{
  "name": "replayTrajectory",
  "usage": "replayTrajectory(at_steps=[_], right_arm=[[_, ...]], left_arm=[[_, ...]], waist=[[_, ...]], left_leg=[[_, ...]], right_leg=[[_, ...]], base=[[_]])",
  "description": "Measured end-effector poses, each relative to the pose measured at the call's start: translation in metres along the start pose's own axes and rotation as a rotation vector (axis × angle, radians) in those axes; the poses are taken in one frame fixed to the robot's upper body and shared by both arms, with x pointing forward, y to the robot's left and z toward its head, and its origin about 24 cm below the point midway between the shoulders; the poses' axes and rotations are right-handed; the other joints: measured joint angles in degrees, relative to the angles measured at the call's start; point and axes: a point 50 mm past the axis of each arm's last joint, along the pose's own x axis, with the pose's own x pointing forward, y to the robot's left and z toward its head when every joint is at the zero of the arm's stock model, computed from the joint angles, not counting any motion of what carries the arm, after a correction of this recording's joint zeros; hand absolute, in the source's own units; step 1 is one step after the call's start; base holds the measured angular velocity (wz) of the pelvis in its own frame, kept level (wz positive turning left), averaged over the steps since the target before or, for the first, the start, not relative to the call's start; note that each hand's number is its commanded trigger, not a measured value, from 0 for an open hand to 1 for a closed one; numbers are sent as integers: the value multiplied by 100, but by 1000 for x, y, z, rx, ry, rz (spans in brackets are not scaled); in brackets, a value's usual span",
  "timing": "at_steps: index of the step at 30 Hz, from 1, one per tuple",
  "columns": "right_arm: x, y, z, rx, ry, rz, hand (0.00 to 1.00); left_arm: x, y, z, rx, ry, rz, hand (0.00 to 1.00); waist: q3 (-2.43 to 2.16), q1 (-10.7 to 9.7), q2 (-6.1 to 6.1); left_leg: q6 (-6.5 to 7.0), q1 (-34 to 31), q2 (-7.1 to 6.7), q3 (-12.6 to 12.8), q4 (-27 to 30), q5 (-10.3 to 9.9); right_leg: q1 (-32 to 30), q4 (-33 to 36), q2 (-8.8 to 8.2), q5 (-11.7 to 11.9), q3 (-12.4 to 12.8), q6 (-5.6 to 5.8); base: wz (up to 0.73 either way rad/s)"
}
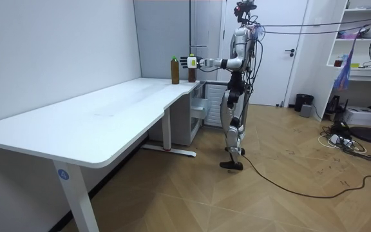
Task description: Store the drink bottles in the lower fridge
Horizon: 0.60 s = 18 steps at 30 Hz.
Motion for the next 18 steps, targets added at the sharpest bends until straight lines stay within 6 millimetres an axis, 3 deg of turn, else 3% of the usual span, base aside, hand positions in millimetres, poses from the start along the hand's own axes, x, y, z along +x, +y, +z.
replayTrajectory(at_steps=[10, 11, 12, 13, 18], right_arm=[[0, 0, 0, -1, -1, 0, 0], [0, 0, 0, -1, -1, 0, 0], [0, 0, 0, -1, -1, 0, 0], [0, 0, 0, -1, -1, 0, 0], [0, 0, 0, -1, -1, 1, 0]], left_arm=[[0, 1, -1, 65, 16, 12, 0], [0, 1, -1, 75, 19, 14, 11], [0, 1, -1, 75, 18, 14, 67], [0, 1, -1, 75, 18, 15, 100], [0, 1, -1, 96, 23, 17, 100]], waist=[[22, -8, -34], [27, -10, -41], [27, -12, -41], [27, -12, -41], [23, -18, -35]], left_leg=[[0, 0, 2, 12, 8, 0], [0, -10, 2, 13, 7, 0], [0, -31, 3, 13, 7, 0], [0, -39, 3, 13, 6, 0], [0, -89, 4, 15, 13, 0]], right_leg=[[-1, -2, -1, 0, 1, 0], [-3, 0, -1, 0, 0, 0], [-15, 3, -1, 0, -2, 0], [-24, 3, -1, 0, -2, -1], [-69, 3, -1, 1, -7, -2]], base=[[0], [0], [0], [0], [0]])
